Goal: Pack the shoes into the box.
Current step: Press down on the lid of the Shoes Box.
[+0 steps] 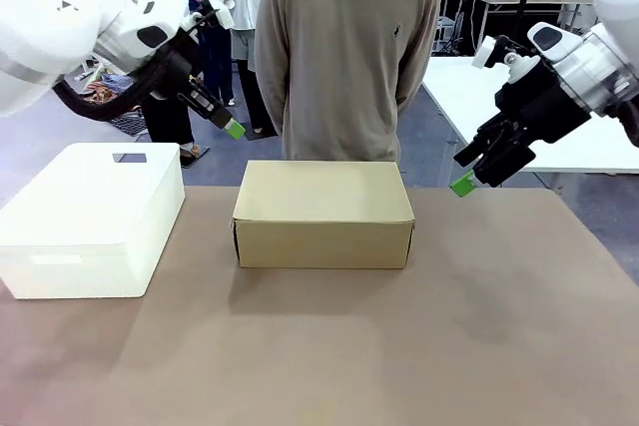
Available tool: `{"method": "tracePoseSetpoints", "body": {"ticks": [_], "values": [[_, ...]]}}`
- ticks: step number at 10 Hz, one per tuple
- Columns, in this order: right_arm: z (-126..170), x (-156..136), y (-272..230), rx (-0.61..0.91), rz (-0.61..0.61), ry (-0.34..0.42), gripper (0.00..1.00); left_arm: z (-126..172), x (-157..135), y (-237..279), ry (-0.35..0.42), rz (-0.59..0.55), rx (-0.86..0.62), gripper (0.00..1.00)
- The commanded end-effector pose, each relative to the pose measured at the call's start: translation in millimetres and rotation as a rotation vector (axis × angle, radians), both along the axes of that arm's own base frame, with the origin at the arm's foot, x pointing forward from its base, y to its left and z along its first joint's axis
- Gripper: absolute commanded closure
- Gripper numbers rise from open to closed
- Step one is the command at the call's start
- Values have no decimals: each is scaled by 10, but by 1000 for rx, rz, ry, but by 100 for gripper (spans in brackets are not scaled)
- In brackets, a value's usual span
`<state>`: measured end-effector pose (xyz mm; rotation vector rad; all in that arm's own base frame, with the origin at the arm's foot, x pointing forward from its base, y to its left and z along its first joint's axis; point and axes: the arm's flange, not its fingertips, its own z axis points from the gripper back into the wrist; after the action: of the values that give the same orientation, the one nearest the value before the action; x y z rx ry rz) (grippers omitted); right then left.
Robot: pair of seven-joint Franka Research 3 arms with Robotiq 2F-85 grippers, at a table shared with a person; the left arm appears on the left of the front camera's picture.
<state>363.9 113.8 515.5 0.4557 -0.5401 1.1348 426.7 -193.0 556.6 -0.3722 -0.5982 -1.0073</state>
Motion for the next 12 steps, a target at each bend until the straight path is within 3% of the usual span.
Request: {"method": "tracePoseSetpoints", "body": {"ticks": [1, 6, 10, 12], "values": [[19, 29, 34, -12, -16, 1, 0, 32, -48, 41, -22, 20, -12, 100], [-2, -1, 11, -1, 4, -1, 0, 60, -8, 23, -16, 11, 9, 100], [304, -223, 99, 14, -201, -26, 0, 3, 379, -326, 121, 188, -62, 100], [390, -331, 119, 10, -267, -64, 0, -37, 491, -510, 172, 221, -68, 100]]}}
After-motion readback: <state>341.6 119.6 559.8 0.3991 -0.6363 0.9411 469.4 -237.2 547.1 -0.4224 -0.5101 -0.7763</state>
